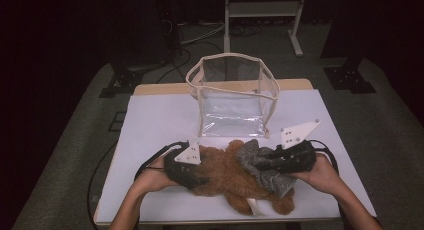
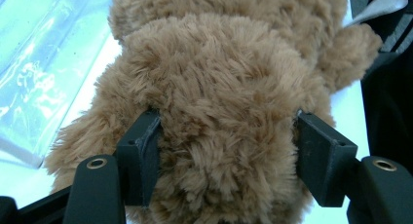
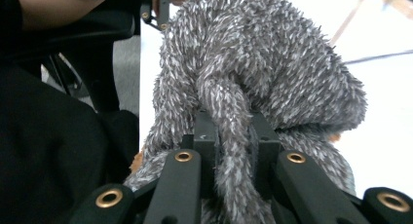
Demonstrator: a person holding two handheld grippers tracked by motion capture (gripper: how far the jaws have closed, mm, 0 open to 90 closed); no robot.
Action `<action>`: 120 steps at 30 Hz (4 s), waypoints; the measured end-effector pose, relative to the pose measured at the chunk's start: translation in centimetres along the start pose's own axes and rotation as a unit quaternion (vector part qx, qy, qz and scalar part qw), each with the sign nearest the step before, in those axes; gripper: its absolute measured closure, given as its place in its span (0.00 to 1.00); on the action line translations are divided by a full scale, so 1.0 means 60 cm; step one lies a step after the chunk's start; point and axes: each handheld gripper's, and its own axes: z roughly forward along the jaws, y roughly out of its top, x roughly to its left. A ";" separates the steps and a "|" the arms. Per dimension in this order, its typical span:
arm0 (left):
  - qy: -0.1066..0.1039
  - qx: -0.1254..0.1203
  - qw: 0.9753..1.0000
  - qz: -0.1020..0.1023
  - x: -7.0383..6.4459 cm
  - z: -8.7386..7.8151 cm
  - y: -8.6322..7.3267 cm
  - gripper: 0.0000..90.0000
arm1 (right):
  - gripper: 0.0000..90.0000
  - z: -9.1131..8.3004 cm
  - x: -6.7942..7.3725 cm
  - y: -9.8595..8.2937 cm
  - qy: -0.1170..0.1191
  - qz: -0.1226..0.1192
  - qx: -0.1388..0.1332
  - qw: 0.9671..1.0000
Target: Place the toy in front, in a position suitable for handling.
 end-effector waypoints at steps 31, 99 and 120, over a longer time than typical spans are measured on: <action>0.006 -0.026 1.000 -0.011 0.020 0.005 0.021 0.32 | 0.88 0.026 -0.020 -0.015 -0.034 -0.024 0.066 0.997; 0.002 -0.045 0.999 -0.005 0.017 0.056 0.044 0.35 | 0.87 0.008 -0.021 0.013 -0.052 -0.023 0.108 0.992; 0.017 -0.048 0.998 -0.035 0.045 0.060 0.032 0.42 | 0.87 0.068 -0.020 0.089 -0.054 -0.068 0.101 0.991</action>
